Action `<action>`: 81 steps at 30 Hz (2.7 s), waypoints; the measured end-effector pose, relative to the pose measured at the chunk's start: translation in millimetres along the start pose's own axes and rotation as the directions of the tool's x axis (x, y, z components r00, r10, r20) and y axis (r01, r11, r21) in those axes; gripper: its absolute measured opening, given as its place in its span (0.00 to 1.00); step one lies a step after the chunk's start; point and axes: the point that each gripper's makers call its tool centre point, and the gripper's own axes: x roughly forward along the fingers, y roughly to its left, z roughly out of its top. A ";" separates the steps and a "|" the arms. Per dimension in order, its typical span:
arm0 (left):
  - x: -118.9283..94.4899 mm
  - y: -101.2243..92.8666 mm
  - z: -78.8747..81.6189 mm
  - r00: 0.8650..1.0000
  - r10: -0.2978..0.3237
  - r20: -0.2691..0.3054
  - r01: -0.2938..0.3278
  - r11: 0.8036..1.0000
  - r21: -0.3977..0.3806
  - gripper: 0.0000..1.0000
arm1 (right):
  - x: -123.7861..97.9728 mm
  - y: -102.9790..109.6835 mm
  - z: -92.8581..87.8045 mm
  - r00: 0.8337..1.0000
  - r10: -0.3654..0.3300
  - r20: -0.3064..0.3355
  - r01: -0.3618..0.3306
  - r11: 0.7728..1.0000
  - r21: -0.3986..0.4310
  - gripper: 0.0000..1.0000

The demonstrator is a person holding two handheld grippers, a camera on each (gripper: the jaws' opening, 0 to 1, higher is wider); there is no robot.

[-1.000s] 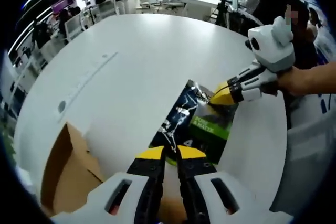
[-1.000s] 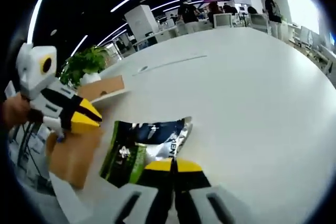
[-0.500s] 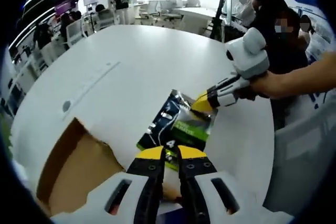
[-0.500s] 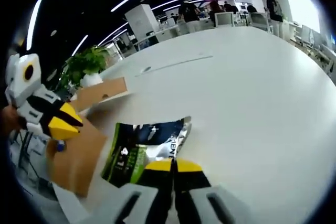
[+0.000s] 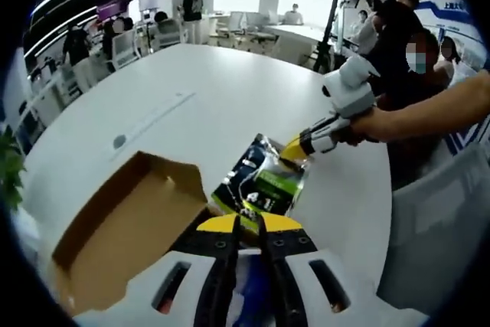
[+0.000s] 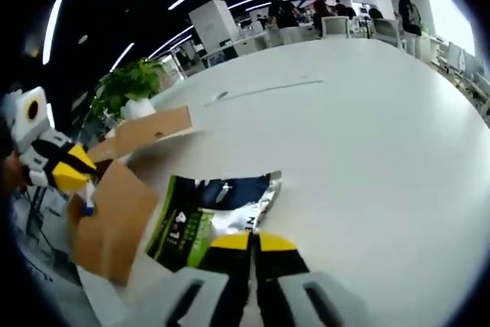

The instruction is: Operate the shoe box by opening the lid, removing the specified soft item, and placing it in the target area until the item is outside and the box remains undamaged.

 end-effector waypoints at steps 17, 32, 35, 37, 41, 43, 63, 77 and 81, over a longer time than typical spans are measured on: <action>-60.7 26.5 -53.9 0.995 0.088 -0.037 -0.087 0.996 0.015 0.19 | -28.2 15.2 18.0 0.999 0.025 0.044 -0.014 0.974 -0.227 0.20; -119.2 57.7 -117.8 0.975 0.186 -0.126 -0.182 0.982 0.039 0.25 | -54.6 68.9 22.6 0.992 0.128 0.014 -0.109 0.892 -0.438 0.40; -128.1 63.1 -126.1 0.971 0.200 -0.133 -0.197 0.980 0.034 0.25 | -58.4 80.4 26.0 0.989 0.146 0.014 -0.124 0.882 -0.454 0.42; -133.5 66.6 -131.4 0.968 0.209 -0.138 -0.206 0.978 0.036 0.26 | -61.1 87.7 29.1 0.988 0.152 0.015 -0.127 0.870 -0.476 0.43; -143.0 73.5 -141.4 0.962 0.221 -0.160 -0.213 0.975 0.069 0.29 | -66.2 103.8 36.5 0.983 0.181 0.018 -0.149 0.857 -0.494 0.45; -147.2 77.1 -144.8 0.959 0.229 -0.167 -0.218 0.973 0.079 0.30 | -69.0 115.1 40.1 0.980 0.199 0.014 -0.163 0.837 -0.522 0.47; -139.5 96.3 -174.8 0.955 0.209 -0.211 -0.167 0.965 0.201 0.36 | -59.7 249.9 61.3 0.924 0.380 -0.052 -0.307 0.651 -0.694 0.48; -120.8 99.3 -186.7 0.961 0.166 -0.220 -0.100 0.955 0.280 0.38 | -28.9 315.9 34.7 0.876 0.436 -0.205 -0.401 0.426 -0.811 0.47; -116.6 103.2 -190.0 0.960 0.159 -0.229 -0.090 0.955 0.282 0.37 | -16.4 325.3 25.8 0.866 0.435 -0.244 -0.418 0.366 -0.831 0.46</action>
